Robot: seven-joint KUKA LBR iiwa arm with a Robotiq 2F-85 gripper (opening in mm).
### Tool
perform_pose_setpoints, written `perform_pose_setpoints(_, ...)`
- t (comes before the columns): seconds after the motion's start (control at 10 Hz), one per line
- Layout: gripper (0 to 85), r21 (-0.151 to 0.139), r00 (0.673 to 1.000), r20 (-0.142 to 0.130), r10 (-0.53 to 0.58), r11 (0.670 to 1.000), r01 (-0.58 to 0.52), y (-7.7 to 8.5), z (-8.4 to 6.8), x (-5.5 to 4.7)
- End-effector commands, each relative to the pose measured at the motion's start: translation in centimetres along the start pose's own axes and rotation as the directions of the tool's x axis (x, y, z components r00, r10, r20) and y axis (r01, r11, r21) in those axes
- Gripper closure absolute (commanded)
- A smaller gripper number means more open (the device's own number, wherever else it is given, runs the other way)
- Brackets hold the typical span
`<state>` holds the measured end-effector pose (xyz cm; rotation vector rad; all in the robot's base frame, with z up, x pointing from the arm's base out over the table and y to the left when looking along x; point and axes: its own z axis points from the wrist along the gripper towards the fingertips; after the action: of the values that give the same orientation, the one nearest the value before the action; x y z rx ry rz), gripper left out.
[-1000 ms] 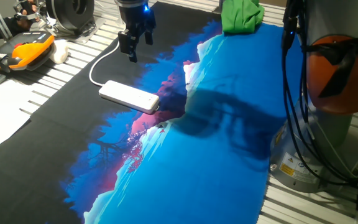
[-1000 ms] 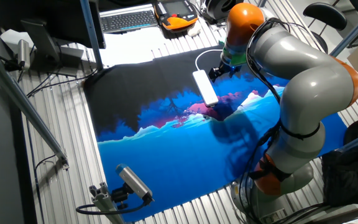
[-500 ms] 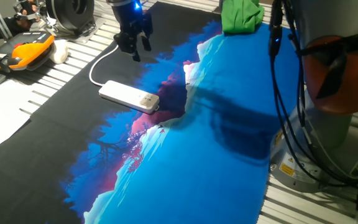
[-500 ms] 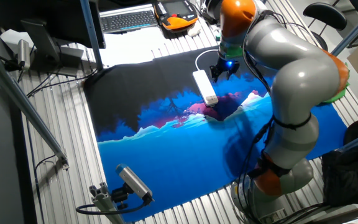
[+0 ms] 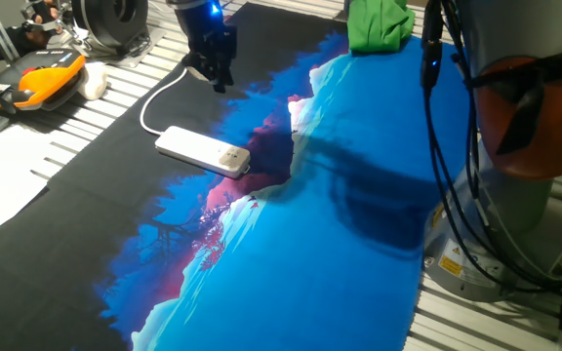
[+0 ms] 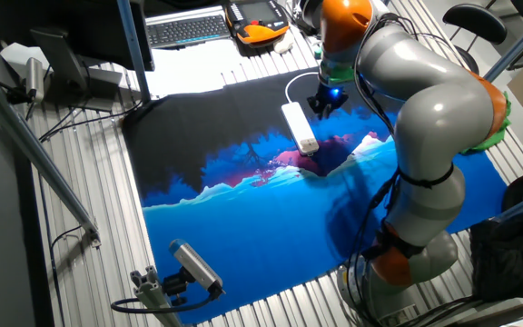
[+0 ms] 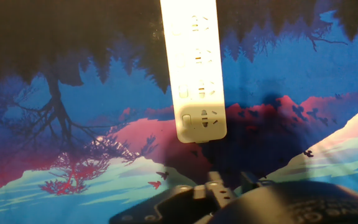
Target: Turn on the power strip by pressing the button
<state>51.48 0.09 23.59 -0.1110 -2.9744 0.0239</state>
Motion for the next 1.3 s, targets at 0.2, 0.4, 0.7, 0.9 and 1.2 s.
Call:
perform_pose_setpoints(0.2,85.0,-0.109,0.995,0.062,0.073,0.992,-0.066,0.00,0.00,-0.01)
perform_pose_setpoints(0.4,85.0,-0.034,0.994,0.024,0.108,0.994,-0.107,0.00,0.00,-0.01)
perform_pose_setpoints(0.7,85.0,-0.025,0.993,0.009,0.118,0.993,-0.118,0.00,0.00,-0.01)
perform_pose_setpoints(0.9,85.0,-0.048,0.993,-0.013,0.115,0.992,-0.116,0.00,0.00,-0.01)
perform_pose_setpoints(1.2,85.0,-0.063,0.992,-0.016,0.121,0.991,-0.122,0.00,0.00,-0.01)
